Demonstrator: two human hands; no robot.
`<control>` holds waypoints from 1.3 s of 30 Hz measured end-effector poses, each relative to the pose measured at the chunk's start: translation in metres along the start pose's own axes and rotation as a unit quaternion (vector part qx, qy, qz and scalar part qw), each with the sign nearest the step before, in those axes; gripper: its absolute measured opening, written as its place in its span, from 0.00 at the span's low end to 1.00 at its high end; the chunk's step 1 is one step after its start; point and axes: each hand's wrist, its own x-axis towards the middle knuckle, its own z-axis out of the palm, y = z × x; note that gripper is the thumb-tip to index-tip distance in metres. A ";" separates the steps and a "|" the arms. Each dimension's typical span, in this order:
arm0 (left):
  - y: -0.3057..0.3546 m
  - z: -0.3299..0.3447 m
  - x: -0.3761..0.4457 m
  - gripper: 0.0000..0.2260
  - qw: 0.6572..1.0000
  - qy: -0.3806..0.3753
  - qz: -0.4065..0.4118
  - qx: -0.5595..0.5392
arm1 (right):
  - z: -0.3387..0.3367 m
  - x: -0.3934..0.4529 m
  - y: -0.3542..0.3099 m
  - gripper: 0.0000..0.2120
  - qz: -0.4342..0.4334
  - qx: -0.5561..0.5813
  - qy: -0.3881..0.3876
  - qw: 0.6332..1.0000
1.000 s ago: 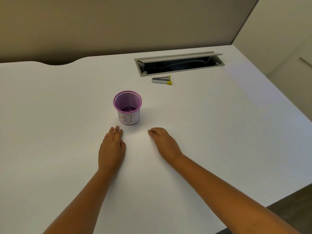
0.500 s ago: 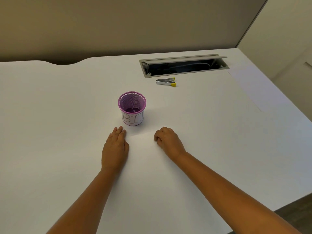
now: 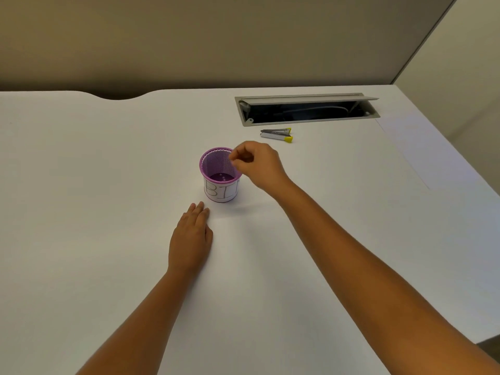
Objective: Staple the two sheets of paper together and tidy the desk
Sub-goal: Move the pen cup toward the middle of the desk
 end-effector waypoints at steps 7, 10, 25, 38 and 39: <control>0.002 -0.004 0.000 0.21 0.996 0.003 -0.050 -0.079 | 0.005 0.000 0.025 0.13 0.009 0.054 0.055 0.997; 0.010 -0.008 0.008 0.23 0.972 0.042 -0.127 -0.194 | 0.014 -0.012 0.057 0.16 0.097 0.086 0.087 0.988; 0.033 -0.030 0.091 0.15 0.870 -0.015 -0.103 -0.482 | 0.060 0.025 0.046 0.28 0.124 0.223 -0.038 0.966; -0.026 -0.027 0.162 0.21 0.882 -0.008 -0.139 -0.450 | 0.079 0.111 0.029 0.29 0.090 0.147 -0.104 0.980; -0.029 -0.027 0.164 0.21 0.885 -0.008 -0.137 -0.445 | 0.081 0.114 0.028 0.29 0.086 0.145 -0.107 0.980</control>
